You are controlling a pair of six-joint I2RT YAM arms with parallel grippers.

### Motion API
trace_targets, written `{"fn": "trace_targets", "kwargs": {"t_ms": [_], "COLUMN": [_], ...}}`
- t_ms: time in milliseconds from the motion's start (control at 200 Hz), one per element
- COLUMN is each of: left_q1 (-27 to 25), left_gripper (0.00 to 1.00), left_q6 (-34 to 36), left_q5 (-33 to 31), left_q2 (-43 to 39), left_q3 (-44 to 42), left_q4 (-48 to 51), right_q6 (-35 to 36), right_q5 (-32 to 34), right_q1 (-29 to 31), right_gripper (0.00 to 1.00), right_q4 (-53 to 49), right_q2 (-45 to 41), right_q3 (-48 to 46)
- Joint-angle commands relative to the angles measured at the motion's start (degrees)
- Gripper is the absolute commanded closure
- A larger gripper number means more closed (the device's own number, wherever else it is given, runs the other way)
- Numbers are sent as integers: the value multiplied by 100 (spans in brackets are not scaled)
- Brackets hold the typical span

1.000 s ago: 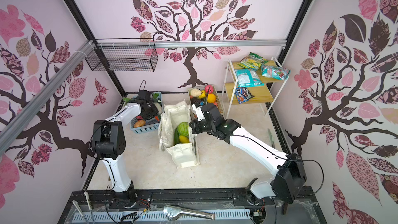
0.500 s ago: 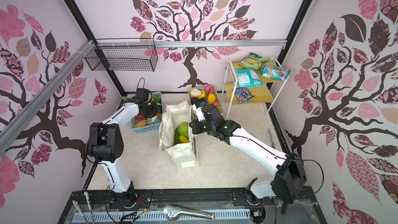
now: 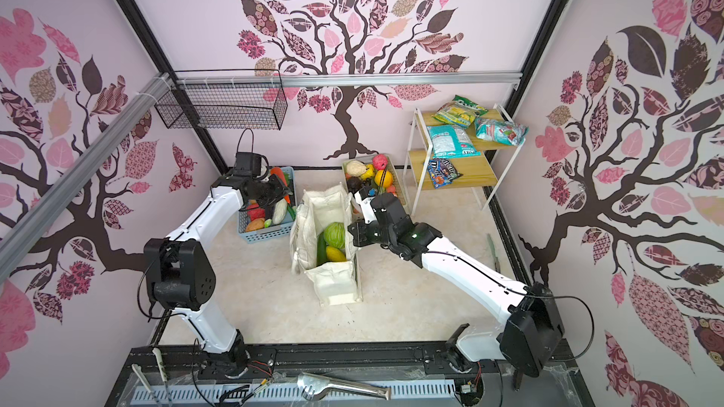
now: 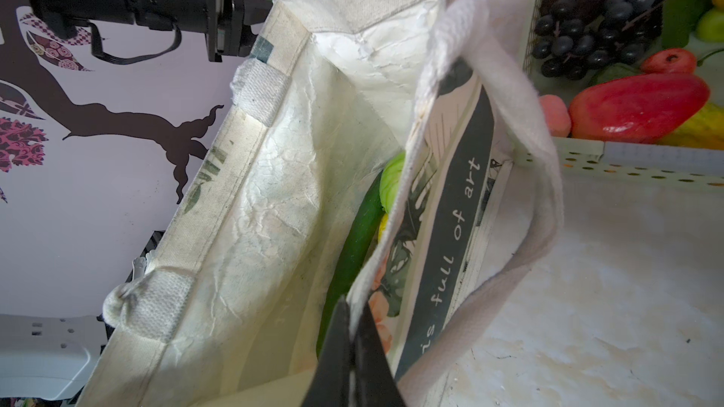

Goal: Place the food into the grocery bag and tie it
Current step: 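Lift the red chili pepper out of the blue basket with left gripper, then carry the chili pepper over the tote bag and lower it inside with left gripper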

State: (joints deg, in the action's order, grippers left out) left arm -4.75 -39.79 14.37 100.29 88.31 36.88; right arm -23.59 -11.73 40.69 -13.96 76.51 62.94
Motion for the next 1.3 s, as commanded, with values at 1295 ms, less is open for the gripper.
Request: {"fn": "trace_targets", "kwargs": {"t_ms": [1295], "left_q1": [-1039], "left_gripper": [74], "left_q6": [138], "left_q5": [396], "left_q2": [-3323], "left_q3": [-1178], "left_q4": [710], "right_q6": [145], "right_q5": [324], "right_q1": [1], "right_gripper": [100], "right_q4": [77], "right_q2": [129], "right_q3": [51]}}
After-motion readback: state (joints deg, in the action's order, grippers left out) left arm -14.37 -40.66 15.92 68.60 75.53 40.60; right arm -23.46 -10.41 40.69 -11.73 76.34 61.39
